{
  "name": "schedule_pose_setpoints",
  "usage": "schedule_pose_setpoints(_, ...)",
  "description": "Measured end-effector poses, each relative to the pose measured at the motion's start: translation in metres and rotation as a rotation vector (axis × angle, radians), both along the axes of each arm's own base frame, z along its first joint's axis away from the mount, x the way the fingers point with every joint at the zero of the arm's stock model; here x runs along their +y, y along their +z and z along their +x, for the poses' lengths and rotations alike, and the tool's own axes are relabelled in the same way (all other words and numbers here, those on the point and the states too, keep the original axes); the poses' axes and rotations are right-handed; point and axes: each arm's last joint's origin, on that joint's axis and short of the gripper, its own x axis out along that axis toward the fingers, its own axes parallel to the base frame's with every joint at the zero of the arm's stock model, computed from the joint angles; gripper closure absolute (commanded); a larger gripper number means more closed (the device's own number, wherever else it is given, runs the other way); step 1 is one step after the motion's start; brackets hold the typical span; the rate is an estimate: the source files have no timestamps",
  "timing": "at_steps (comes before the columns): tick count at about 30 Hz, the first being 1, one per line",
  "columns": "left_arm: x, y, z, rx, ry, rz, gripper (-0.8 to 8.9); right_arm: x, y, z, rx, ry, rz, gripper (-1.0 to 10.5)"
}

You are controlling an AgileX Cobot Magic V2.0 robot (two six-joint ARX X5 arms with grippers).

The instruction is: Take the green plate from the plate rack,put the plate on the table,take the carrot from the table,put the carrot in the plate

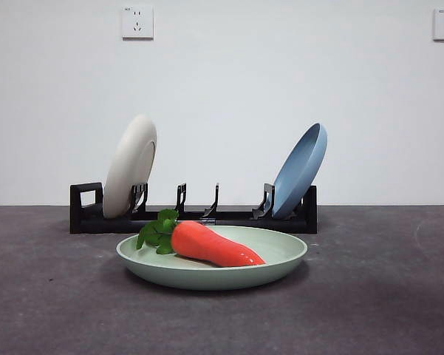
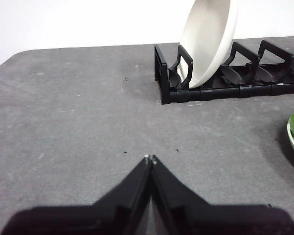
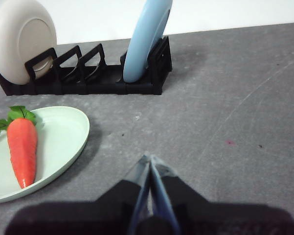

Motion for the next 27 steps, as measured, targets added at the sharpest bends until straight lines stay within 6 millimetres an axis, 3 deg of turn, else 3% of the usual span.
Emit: schedule_pose_setpoints(27,0.0,0.0,0.0,0.0,0.0,0.0,8.17,0.0,0.0001,-0.0001,0.008,-0.006,0.028,9.4)
